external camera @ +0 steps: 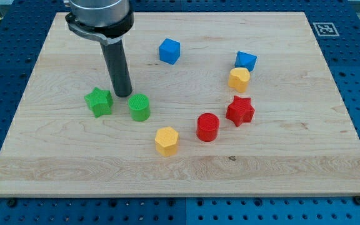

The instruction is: Move the green circle diagonal top left to the green star

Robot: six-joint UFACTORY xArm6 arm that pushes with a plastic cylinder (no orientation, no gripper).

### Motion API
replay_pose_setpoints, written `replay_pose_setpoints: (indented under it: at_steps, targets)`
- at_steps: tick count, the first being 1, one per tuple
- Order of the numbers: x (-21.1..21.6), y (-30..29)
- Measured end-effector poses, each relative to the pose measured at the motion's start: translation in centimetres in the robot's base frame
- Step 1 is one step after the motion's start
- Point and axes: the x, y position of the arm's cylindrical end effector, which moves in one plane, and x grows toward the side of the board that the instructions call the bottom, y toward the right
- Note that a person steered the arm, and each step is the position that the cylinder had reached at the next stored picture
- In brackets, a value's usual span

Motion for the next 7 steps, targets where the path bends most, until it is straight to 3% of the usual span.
replay_pose_setpoints:
  at_steps: [2,3,7]
  targets:
    - [4.5,7.7]
    - [4.6,11.4]
    - [4.8,9.6]
